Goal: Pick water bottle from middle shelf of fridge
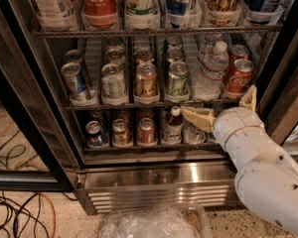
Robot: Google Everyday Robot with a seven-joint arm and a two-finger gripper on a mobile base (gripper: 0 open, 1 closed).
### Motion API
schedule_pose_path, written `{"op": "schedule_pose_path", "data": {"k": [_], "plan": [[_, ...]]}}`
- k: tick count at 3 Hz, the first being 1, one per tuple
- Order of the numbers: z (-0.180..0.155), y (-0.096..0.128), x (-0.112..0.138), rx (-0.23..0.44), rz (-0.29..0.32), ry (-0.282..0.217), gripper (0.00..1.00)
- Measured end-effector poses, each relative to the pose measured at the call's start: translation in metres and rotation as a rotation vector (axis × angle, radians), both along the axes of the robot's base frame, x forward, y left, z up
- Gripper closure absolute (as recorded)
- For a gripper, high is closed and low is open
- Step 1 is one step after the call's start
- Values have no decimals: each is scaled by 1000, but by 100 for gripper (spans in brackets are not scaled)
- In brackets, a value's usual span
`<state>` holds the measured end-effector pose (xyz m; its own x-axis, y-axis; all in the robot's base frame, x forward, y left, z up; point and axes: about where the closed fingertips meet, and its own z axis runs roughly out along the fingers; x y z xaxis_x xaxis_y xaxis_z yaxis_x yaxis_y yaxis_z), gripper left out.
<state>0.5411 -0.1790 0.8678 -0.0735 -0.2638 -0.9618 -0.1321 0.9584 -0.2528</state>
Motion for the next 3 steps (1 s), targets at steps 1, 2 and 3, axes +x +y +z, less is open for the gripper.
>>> {"op": "schedule_pose_path", "data": {"k": [1,2,3], "plan": [[-15,0,4,24,-3,-59,0],[-25,4,1,127,26,-97,0],[-21,8,1,192,38,-97,0]]}}
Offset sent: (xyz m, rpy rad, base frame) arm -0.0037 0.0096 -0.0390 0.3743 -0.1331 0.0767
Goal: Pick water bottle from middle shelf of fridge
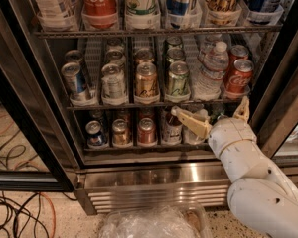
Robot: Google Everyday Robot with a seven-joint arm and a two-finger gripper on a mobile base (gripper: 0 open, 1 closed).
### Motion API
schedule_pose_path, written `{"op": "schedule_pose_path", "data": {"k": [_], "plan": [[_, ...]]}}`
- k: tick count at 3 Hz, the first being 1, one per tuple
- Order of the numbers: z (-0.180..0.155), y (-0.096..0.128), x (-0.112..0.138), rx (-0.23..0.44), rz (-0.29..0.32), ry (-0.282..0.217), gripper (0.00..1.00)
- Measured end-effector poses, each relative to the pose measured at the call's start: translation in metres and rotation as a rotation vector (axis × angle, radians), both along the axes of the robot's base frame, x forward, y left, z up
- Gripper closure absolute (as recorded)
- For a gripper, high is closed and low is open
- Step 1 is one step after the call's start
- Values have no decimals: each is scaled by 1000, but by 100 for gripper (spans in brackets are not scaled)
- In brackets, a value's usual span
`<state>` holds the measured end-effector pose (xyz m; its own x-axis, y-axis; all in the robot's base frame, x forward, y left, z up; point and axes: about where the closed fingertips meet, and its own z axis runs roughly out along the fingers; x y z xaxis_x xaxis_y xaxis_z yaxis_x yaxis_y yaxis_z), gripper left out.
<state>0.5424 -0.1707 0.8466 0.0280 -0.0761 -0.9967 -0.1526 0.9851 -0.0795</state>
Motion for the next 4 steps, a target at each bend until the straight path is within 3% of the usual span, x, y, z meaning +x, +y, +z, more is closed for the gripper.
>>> {"op": "schedule_pose_path", "data": {"k": [1,2,3,4], "plan": [[0,0,0,0,0,0,0],[1,3,5,71,-20,-14,0],[-8,14,29,181,-83,-60,0],[-7,13,29,182,-87,-64,0]]}}
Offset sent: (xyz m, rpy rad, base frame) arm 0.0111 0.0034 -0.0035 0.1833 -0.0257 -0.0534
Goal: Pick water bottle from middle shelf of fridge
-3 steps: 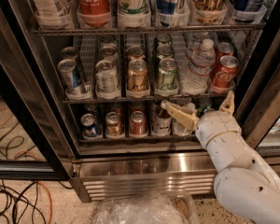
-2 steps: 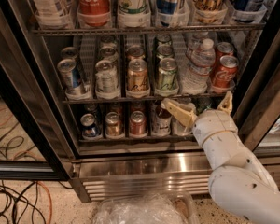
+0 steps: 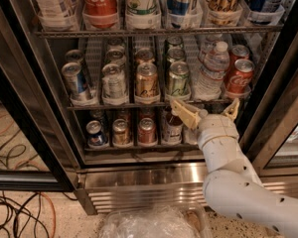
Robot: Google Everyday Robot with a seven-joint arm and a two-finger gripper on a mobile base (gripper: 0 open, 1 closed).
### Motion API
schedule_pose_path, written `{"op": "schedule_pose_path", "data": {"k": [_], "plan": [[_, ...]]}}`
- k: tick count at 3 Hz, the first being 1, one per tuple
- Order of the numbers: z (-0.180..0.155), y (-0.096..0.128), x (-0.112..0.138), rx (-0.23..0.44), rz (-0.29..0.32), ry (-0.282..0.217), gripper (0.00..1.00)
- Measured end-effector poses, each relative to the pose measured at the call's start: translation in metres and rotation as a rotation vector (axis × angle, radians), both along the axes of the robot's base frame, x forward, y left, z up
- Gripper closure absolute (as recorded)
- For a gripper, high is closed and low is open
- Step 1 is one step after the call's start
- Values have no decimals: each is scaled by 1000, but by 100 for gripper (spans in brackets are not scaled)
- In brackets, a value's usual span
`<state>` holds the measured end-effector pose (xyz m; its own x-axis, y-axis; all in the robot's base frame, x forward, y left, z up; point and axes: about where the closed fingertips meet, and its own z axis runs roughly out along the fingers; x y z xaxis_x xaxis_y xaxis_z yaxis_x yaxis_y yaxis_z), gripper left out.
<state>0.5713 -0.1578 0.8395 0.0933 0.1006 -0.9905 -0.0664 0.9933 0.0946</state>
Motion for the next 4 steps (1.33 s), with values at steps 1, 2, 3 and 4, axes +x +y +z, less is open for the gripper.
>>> {"op": "schedule_pose_path", "data": {"k": [1,2,3,4], "plan": [[-3,-1,1,-32,-10,2,0],[-7,-7,7,-73,-28,0,0],[-6,-10,14,-77,-43,-12,0],[2,-14,23,-89,-60,-31,0]]}}
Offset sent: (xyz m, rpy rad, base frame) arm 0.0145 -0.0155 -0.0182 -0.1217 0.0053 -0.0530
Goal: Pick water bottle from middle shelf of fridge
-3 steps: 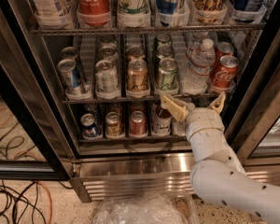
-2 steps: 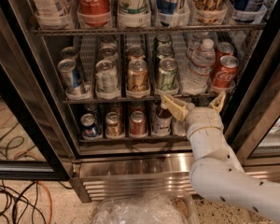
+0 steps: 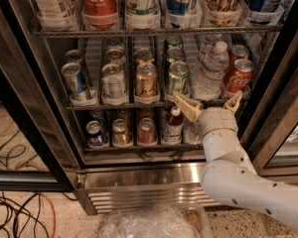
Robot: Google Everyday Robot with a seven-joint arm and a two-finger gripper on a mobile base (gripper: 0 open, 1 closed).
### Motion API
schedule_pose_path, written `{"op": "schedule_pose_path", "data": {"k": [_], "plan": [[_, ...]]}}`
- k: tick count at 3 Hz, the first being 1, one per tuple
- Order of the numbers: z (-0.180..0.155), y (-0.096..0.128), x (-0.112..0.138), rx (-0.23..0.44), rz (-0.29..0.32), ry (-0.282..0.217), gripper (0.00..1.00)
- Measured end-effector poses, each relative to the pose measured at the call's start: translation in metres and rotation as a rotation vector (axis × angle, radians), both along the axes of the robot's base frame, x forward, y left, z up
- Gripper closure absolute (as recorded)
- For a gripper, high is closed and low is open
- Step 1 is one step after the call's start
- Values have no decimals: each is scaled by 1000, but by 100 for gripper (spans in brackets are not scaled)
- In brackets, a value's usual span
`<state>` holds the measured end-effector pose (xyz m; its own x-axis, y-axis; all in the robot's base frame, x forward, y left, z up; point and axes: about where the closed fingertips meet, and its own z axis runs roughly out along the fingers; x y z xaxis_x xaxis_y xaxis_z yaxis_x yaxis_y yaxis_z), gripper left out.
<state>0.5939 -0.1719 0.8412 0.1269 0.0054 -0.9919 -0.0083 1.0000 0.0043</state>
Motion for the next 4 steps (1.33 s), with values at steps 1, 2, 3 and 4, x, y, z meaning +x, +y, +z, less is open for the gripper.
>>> {"op": "schedule_pose_path", "data": {"k": [1,2,3,4], "plan": [[0,0,0,0,0,0,0],[0,0,0,0,0,0,19],[0,0,0,0,0,0,39],[0,0,0,0,0,0,36]]}}
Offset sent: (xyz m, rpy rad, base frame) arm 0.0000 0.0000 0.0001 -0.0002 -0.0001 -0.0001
